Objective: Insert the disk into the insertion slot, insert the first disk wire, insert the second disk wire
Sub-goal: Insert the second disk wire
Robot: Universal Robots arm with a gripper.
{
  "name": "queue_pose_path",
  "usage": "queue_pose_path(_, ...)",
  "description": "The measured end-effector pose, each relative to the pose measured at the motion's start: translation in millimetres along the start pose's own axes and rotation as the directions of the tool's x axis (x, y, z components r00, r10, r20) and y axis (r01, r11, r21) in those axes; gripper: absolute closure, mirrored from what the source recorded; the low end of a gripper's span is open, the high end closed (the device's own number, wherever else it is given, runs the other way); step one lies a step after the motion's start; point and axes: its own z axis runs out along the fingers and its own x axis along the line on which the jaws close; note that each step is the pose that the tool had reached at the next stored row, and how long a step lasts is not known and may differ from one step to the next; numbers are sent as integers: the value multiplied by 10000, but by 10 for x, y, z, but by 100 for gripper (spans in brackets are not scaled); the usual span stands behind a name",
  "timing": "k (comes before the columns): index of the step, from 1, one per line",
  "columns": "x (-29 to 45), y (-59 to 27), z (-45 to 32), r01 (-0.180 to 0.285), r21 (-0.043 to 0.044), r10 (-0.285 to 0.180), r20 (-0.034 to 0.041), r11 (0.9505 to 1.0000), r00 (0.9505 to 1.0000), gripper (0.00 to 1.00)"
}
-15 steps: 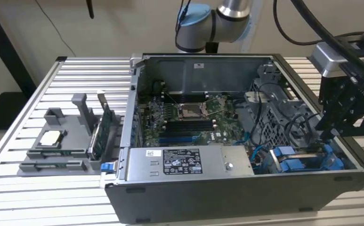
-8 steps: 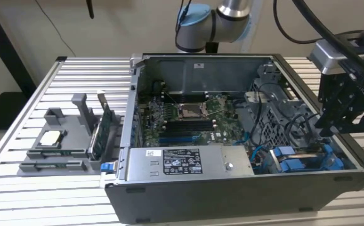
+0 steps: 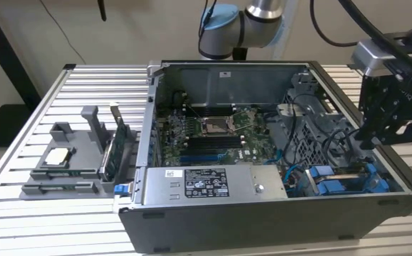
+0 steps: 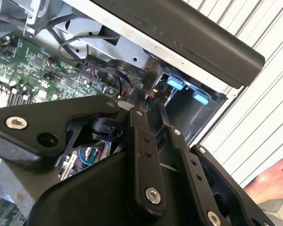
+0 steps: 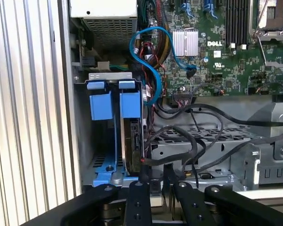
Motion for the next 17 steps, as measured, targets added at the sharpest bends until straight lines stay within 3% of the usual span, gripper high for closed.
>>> queue_pose_path(3, -14, -19, -28, -9, -159, 9, -20, 9999, 10000, 73)
queue_pose_path(4, -18, -69, -28, -13, -218, 13, -23, 9998, 10000, 73)
queue_pose_path(9, -25, -167, -27, -17, -279, 16, -27, 9996, 10000, 73)
queue_pose_path(14, -29, -197, -68, -31, -493, 29, -36, 9988, 10000, 73)
queue_pose_path(17, -32, -240, -68, -34, -536, 32, -39, 9986, 10000, 73)
